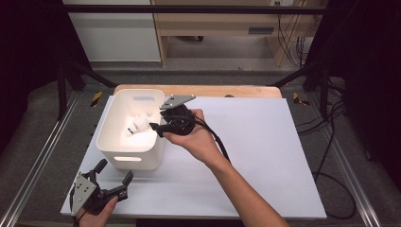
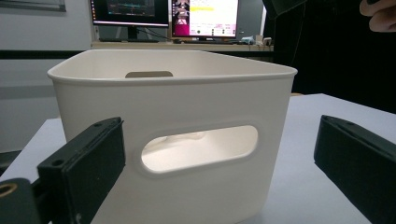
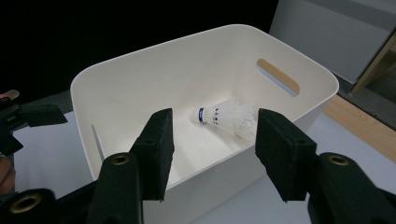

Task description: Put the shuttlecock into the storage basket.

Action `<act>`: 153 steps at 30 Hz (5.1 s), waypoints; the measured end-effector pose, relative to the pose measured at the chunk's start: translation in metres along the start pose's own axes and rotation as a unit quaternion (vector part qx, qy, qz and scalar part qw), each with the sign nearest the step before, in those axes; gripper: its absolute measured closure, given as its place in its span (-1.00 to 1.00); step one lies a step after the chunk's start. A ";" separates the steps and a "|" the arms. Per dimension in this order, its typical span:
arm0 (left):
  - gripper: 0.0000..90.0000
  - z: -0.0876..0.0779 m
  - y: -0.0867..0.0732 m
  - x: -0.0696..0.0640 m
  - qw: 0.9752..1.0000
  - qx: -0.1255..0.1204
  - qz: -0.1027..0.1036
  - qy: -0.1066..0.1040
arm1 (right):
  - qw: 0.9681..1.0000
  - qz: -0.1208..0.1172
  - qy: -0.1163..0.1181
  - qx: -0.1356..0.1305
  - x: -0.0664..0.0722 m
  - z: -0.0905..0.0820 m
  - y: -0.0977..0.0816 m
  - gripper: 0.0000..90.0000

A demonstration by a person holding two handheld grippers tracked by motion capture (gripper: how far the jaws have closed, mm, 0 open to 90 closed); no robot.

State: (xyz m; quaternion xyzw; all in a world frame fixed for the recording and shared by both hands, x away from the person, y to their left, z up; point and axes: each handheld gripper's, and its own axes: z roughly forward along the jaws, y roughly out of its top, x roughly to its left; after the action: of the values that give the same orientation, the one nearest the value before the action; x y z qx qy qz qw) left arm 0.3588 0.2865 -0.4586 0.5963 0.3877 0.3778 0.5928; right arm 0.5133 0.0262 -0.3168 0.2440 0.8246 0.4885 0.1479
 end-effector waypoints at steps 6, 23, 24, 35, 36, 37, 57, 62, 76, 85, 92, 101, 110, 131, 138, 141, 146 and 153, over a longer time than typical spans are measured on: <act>-0.95 0.000 0.000 0.000 1.000 -0.001 0.000 -0.001 | 1.000 0.001 -0.003 0.002 -0.002 -0.003 0.000 0.00; -0.95 0.000 0.000 0.000 1.000 -0.001 -0.002 0.000 | 1.000 -0.003 -0.014 0.002 -0.009 -0.014 -0.001 -0.06; -0.95 0.000 0.000 0.000 1.000 -0.001 -0.002 0.000 | 1.000 -0.003 -0.015 0.002 -0.009 -0.015 -0.001 -0.06; -0.95 0.000 0.000 0.000 1.000 0.000 -0.002 0.001 | 1.000 -0.011 -0.021 0.000 -0.013 -0.023 -0.003 -0.20; -0.95 0.000 0.000 0.000 1.000 0.000 -0.002 0.001 | 1.000 -0.012 -0.020 -0.001 -0.014 -0.024 -0.003 -0.21; -0.95 0.000 0.000 0.000 1.000 0.001 -0.001 0.001 | 1.000 -0.011 -0.023 -0.001 -0.014 -0.025 -0.004 -0.23; -0.95 -0.001 -0.001 0.002 1.000 0.003 -0.001 0.008 | 0.997 0.027 -0.072 -0.019 -0.038 -0.054 -0.024 -0.76; -0.95 0.000 -0.001 0.001 1.000 0.005 0.003 0.008 | 0.996 0.034 -0.080 -0.030 -0.045 -0.066 -0.030 -0.82; -0.95 0.000 -0.001 0.001 1.000 0.006 0.003 0.010 | 0.992 0.057 -0.096 -0.054 -0.066 -0.088 -0.043 -0.90; -0.95 -0.001 -0.001 0.002 1.000 0.006 0.004 0.012 | 0.990 0.062 -0.108 -0.069 -0.073 -0.094 -0.052 -0.92; -0.95 -0.001 -0.001 0.002 1.000 0.004 0.003 0.010 | 0.988 0.069 -0.115 -0.072 -0.079 -0.102 -0.059 -0.92; -0.95 -0.001 -0.001 0.001 1.000 0.004 0.003 0.006 | 0.984 0.082 -0.135 -0.088 -0.088 -0.119 -0.068 -0.92; -0.95 -0.001 -0.001 0.001 1.000 0.004 0.003 0.006 | 0.979 0.088 -0.149 -0.103 -0.094 -0.139 -0.075 -0.92; -0.95 -0.002 -0.001 0.001 1.000 0.005 0.002 0.007 | 0.966 0.116 -0.195 -0.125 -0.118 -0.183 -0.096 -0.93; -0.95 -0.002 -0.001 0.001 1.000 0.005 0.003 0.007 | 0.961 0.127 -0.210 -0.130 -0.127 -0.199 -0.104 -0.93; -0.95 -0.001 -0.001 0.001 1.000 0.005 0.003 0.006 | 0.959 0.129 -0.217 -0.130 -0.129 -0.205 -0.108 -0.93; -0.95 -0.001 -0.001 0.001 1.000 0.005 0.003 0.006 | 0.957 0.134 -0.223 -0.131 -0.133 -0.213 -0.115 -0.94; -0.95 -0.001 -0.002 0.001 1.000 0.005 0.003 0.006 | 0.955 0.139 -0.228 -0.130 -0.136 -0.218 -0.123 -0.94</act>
State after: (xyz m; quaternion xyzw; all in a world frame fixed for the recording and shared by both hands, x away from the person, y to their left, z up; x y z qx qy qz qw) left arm 0.3582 0.2875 -0.4601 0.5982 0.3916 0.3814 0.5860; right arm 0.4901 -0.2575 -0.3199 0.4396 0.6562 0.5385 0.2935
